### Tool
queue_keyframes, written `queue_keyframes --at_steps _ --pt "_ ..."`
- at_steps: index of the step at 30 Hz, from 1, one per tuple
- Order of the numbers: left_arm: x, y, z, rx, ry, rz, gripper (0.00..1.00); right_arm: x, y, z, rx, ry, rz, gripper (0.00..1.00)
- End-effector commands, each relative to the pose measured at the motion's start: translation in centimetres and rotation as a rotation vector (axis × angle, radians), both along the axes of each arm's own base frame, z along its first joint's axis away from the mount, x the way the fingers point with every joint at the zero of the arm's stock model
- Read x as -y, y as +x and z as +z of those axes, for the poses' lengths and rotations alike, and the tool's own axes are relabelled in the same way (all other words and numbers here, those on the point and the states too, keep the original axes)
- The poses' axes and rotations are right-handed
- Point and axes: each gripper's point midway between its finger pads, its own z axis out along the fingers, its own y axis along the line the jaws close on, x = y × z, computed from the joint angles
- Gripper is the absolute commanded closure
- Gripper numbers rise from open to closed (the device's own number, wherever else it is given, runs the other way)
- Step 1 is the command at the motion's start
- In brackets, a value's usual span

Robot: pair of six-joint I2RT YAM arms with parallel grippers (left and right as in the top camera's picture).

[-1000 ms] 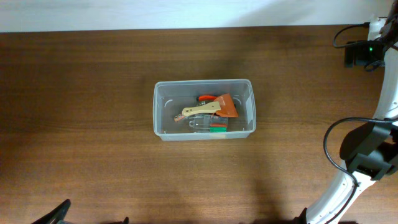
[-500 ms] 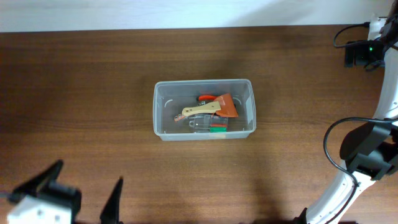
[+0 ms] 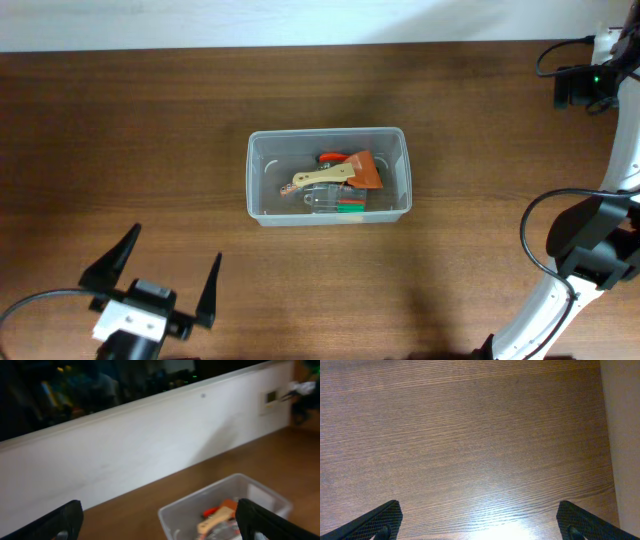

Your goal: Pack container

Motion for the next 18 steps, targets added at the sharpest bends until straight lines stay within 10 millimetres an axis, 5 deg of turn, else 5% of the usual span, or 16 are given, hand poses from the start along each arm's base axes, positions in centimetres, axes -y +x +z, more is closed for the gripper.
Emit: queue_keyframes --at_steps 1,8,18 --pt "-2.0 2.0 -3.0 0.000 -0.007 0.118 0.01 0.3 -0.1 0.5 0.013 -0.001 -0.006 0.01" --pt "-4.6 4.3 -5.7 0.085 -0.017 0.263 0.01 0.3 -0.1 0.5 0.013 -0.001 -0.006 0.01" --pt "-4.9 5.4 -9.9 0.156 -0.024 0.276 0.01 0.3 -0.1 0.5 0.013 -0.001 -0.006 0.02"
